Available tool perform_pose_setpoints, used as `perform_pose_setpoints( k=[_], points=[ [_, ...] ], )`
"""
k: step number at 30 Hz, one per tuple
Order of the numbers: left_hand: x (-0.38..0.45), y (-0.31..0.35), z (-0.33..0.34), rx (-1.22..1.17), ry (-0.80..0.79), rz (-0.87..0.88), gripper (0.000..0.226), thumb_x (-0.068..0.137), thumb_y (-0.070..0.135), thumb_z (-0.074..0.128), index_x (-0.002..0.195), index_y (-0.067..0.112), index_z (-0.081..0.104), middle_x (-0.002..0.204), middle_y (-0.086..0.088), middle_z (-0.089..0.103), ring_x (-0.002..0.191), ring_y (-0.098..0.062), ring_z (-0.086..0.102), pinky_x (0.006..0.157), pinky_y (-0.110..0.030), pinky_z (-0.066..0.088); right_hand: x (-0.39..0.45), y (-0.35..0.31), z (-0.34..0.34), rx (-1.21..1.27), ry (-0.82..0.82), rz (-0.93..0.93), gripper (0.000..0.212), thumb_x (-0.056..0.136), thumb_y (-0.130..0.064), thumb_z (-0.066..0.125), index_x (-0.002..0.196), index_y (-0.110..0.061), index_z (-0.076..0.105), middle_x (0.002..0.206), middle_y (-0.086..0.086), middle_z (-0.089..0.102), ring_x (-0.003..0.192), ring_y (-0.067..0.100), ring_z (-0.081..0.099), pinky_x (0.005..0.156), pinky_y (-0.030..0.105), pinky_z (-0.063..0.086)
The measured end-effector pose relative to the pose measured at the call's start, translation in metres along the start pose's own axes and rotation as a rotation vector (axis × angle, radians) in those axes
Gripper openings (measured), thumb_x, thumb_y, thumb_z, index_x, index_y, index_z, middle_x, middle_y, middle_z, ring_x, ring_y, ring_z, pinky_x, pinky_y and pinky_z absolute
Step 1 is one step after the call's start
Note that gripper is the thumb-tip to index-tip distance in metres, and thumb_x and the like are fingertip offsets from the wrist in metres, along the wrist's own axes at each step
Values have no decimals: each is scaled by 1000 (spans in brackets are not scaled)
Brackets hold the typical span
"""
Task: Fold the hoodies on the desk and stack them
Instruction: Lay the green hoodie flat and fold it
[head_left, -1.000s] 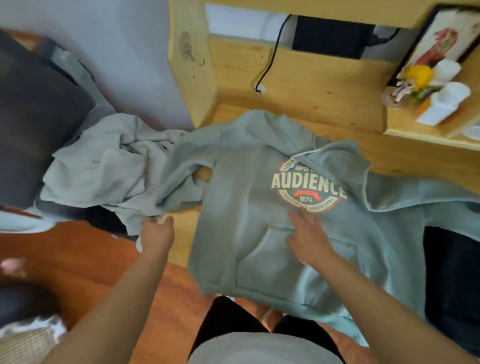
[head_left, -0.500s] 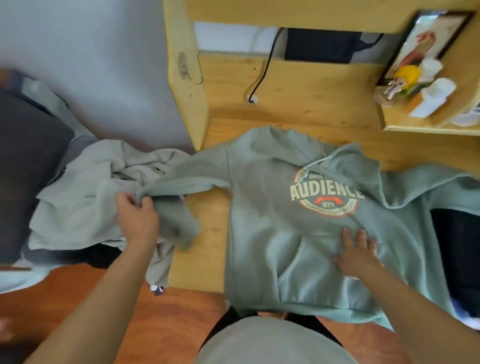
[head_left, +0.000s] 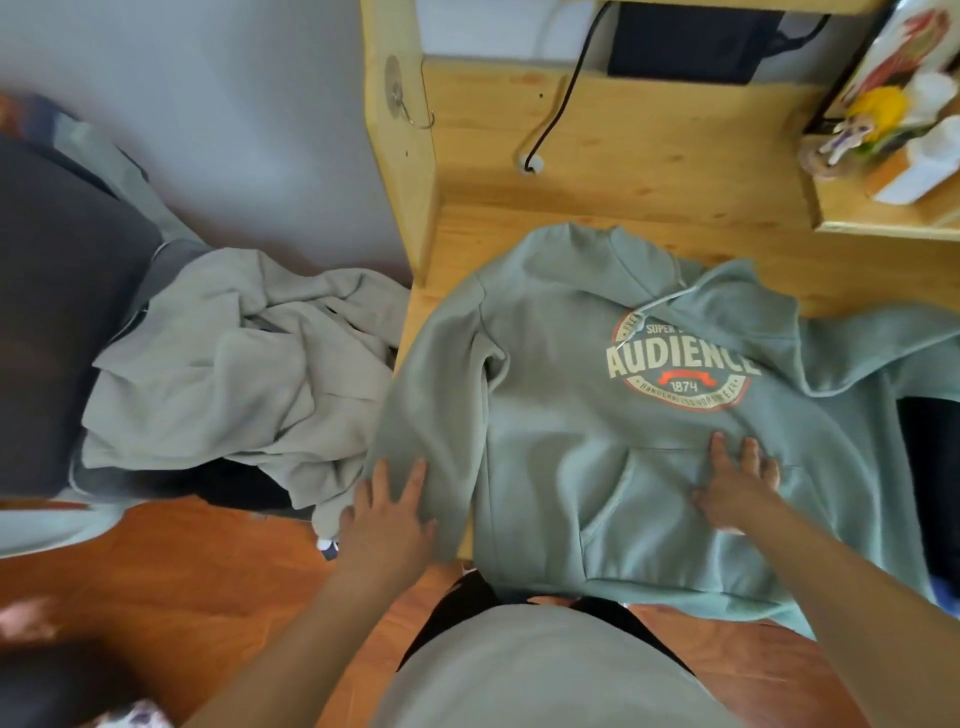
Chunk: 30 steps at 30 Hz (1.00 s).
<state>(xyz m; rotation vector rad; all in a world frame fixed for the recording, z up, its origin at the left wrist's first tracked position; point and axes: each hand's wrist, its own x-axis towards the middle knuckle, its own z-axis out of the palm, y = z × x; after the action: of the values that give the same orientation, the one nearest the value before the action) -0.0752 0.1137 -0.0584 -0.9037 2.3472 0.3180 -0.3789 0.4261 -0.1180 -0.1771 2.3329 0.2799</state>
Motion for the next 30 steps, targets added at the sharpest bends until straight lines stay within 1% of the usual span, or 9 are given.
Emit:
perform_pose_setpoints(
  k=[3,5,8,13,17,20,24,28,30],
  points=[
    [-4,-6,3,262,-68,-41,70,100,52,41,161,32,13,149,-9,33,135,-32,36,104,-46,40,-9,-8,-5,6,13,18,95,94,-49,54,158,-29,-13,165,13,-18,153,40,-5,122,54,18],
    [6,4,-10,222,149,-7,44,93,37,55,134,22,58,121,-8,51,115,-32,50,92,-45,47,-14,-15,-23,-16,36,23,78,94,-41,54,158,-24,12,164,15,11,149,41,19,117,50,31],
    [37,40,-35,-97,501,234,29,83,26,62,107,10,66,107,-13,57,100,-36,55,81,-48,52,-16,-26,-74,-51,228,-143,44,91,-26,51,134,-16,57,138,15,51,127,36,50,104,41,46],
    [99,108,-54,-57,264,317,71,93,44,54,158,35,29,166,-13,22,143,-43,33,114,-54,38,23,-32,-160,138,784,-384,46,89,-28,41,122,-4,61,128,25,54,120,44,46,104,49,38],
    [122,114,-38,107,-11,185,79,98,57,46,157,54,-6,169,4,-23,156,-40,-7,123,-54,17,82,-25,-209,457,491,26,73,97,-50,48,153,-9,28,155,21,33,143,40,29,115,48,26],
    [126,109,-43,94,-69,192,80,99,51,48,155,57,-9,167,9,-28,156,-39,-9,123,-51,18,106,-20,-226,765,138,39,66,96,-43,60,144,-1,44,144,15,52,131,34,50,95,35,42],
    [139,95,-50,46,-119,226,80,82,68,34,142,71,-17,167,9,-25,156,-29,-17,125,-53,13,75,-15,-206,934,541,-470,28,86,-1,55,91,-26,67,101,-2,63,93,13,57,81,25,41],
    [134,95,-70,-118,-128,292,87,81,71,43,158,31,30,167,0,0,155,-12,-3,126,-35,3,-2,37,-135,255,750,-1128,18,77,-3,59,87,-15,68,89,1,55,85,15,48,75,26,40],
    [128,91,-81,-280,-101,228,43,96,38,65,137,25,64,164,-8,32,151,-20,32,121,-32,23,1,81,-81,-153,605,-1060,25,64,-5,71,80,-23,68,91,-1,58,90,21,57,75,32,50]
  ],
)
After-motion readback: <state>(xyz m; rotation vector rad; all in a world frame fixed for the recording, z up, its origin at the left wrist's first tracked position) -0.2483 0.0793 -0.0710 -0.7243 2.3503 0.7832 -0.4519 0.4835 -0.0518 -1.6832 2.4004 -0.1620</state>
